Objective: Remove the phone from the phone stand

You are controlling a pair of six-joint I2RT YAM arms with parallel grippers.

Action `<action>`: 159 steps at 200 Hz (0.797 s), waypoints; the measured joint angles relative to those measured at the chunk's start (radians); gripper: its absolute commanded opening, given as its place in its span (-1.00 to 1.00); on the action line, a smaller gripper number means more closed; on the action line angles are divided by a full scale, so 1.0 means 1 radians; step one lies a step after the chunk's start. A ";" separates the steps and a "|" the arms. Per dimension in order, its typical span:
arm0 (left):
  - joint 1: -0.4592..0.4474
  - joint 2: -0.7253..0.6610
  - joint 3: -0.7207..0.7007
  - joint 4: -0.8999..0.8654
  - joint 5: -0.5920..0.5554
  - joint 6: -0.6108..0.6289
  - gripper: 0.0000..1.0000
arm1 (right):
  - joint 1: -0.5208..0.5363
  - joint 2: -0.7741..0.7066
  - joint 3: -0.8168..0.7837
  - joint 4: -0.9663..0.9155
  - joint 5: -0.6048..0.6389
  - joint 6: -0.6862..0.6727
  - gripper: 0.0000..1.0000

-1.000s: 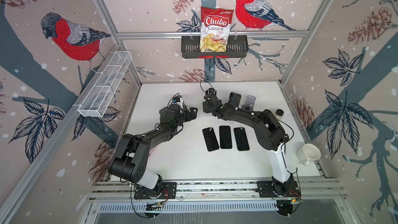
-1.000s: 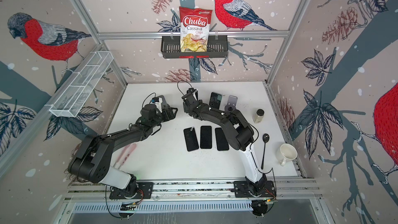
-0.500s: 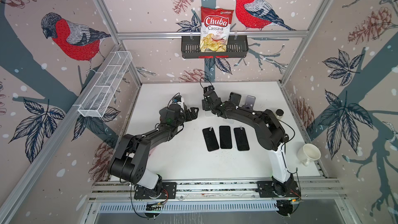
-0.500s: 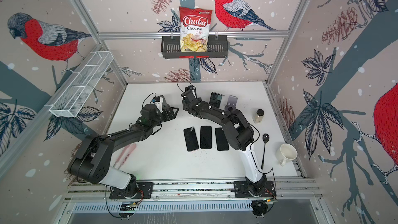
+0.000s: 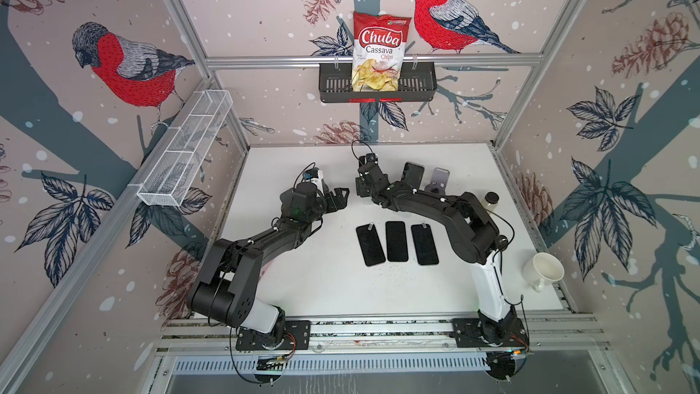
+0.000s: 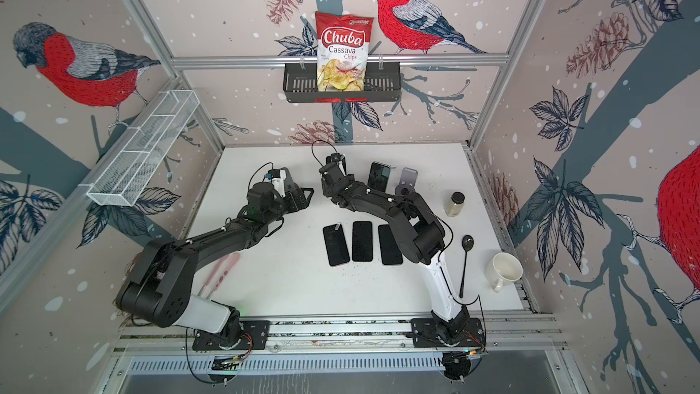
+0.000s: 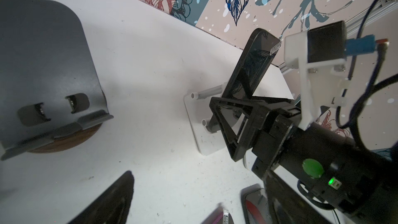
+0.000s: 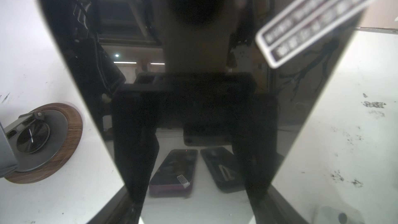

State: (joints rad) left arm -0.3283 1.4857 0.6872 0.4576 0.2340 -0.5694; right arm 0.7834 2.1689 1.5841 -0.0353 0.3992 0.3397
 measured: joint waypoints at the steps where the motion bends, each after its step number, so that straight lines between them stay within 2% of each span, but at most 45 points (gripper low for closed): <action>1: 0.000 0.000 0.000 0.000 0.000 0.000 0.87 | 0.000 0.000 0.000 0.001 0.001 0.000 0.48; 159: 0.000 -0.026 -0.002 -0.054 -0.026 0.018 0.87 | 0.011 -0.099 -0.084 0.042 0.015 -0.027 0.47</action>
State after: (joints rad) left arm -0.3283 1.4597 0.6849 0.4034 0.2085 -0.5510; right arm 0.7948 2.0701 1.5002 0.0067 0.4145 0.3122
